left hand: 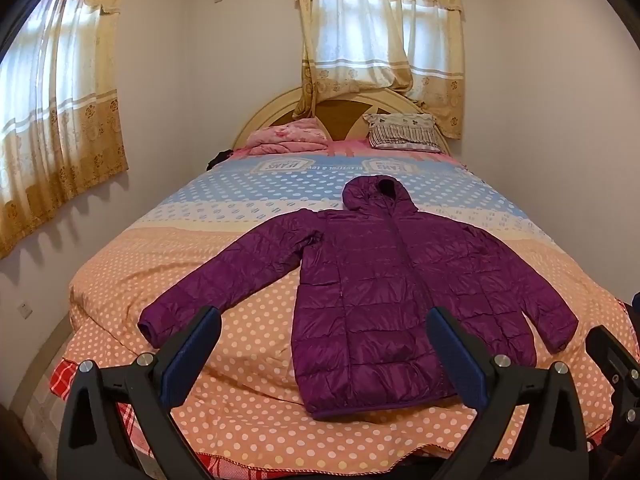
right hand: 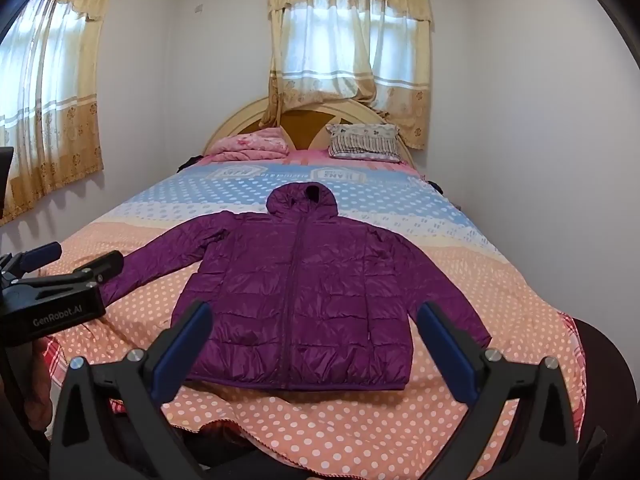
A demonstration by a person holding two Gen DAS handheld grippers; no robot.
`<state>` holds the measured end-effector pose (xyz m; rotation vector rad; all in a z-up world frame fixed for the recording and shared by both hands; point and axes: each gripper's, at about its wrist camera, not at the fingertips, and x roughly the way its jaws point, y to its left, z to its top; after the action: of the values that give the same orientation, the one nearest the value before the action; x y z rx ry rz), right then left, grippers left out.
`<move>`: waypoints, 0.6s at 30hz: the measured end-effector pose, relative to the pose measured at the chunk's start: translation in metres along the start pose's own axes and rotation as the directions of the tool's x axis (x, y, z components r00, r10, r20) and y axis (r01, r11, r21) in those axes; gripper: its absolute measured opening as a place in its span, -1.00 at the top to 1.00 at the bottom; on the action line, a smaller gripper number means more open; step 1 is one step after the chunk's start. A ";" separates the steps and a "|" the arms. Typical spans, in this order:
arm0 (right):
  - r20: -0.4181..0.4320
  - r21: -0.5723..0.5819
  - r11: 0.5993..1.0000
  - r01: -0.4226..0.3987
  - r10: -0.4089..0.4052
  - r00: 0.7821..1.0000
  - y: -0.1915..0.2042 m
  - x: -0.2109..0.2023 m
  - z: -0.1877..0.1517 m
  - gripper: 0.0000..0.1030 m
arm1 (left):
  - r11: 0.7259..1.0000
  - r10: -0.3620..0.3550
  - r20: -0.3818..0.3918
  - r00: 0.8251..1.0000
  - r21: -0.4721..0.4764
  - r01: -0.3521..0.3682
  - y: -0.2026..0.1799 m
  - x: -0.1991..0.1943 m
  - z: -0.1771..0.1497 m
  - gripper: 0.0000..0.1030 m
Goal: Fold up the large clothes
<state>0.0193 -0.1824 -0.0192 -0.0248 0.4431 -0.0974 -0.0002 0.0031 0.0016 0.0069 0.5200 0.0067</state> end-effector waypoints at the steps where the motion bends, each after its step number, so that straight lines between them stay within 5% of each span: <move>1: -0.007 0.002 1.000 -0.002 0.002 1.000 -0.001 0.001 0.000 -1.00 | 1.000 0.003 0.001 1.000 -0.001 -0.003 0.001 0.000 0.000 -0.98; 18: -0.019 0.000 1.000 -0.015 0.015 1.000 0.004 0.009 -0.003 -1.00 | 1.000 0.023 -0.003 1.000 -0.007 -0.023 0.003 0.006 -0.003 -0.98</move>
<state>0.0268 -0.1794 -0.0259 -0.0204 0.4627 -0.0828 0.0033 0.0057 -0.0039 0.0060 0.5224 0.0313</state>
